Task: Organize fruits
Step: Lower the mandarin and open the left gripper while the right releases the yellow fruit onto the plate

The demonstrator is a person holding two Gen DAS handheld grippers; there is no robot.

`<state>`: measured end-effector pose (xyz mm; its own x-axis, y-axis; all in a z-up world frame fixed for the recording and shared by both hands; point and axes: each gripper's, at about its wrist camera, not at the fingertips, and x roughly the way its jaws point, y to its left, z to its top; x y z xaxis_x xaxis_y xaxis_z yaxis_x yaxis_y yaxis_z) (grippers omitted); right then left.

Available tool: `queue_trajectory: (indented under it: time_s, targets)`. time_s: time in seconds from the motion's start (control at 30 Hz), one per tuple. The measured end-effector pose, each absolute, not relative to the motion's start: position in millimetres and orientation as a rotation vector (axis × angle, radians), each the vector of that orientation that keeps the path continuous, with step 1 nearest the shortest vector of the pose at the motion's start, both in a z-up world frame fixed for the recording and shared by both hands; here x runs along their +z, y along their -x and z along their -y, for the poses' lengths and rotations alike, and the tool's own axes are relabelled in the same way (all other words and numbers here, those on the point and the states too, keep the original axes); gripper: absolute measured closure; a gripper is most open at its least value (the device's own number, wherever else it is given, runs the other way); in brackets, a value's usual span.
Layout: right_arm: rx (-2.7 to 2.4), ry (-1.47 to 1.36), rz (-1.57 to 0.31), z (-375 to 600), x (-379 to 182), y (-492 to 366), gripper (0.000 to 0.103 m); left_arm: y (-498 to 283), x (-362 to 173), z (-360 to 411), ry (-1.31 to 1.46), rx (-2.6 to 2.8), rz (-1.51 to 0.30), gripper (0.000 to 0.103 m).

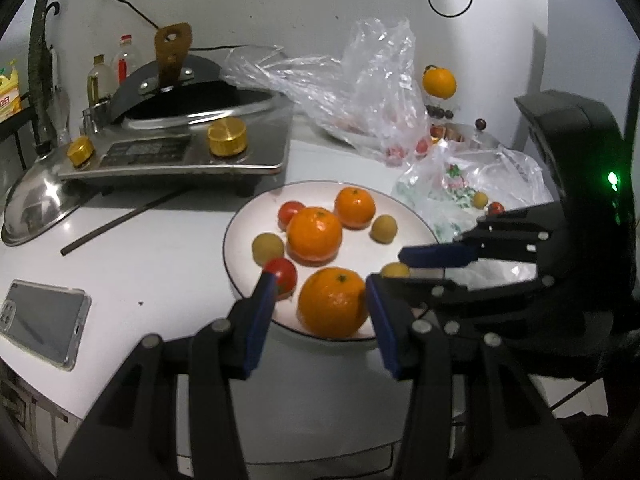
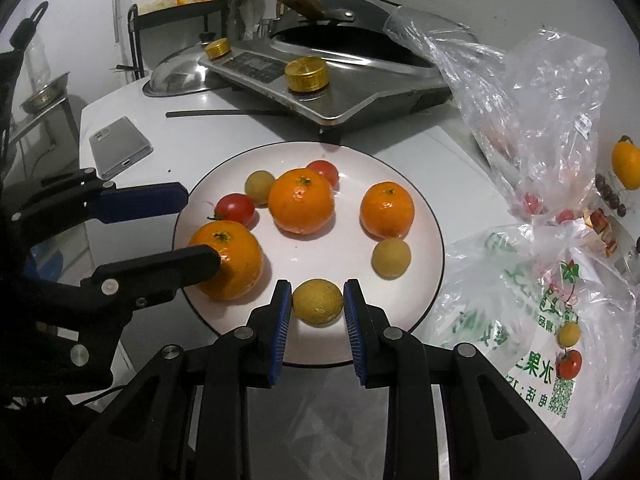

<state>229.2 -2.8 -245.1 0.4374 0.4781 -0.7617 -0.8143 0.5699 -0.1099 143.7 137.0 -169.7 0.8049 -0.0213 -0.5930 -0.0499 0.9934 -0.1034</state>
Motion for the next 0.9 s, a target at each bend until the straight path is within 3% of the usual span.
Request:
queue_trajectory:
  time_s: [0.57,0.7,0.9]
  targets:
    - [0.870,0.502,-0.749,5.5,-239.8,-215.5,0.073,-133.2,-158.9,-131.8,0.102,0.035,-0.605,0.052]
    - [0.865,0.490,-0.733,13.2,-234.9,-212.5,0.066,-132.7,-155.2,-125.1,0.093,0.039,-0.601,0.052]
    - [0.850,0.462,-0.708,30.3,-225.4,-211.8,0.066,-135.0,-147.3,-110.2,0.071,0.042,-0.593,0.051]
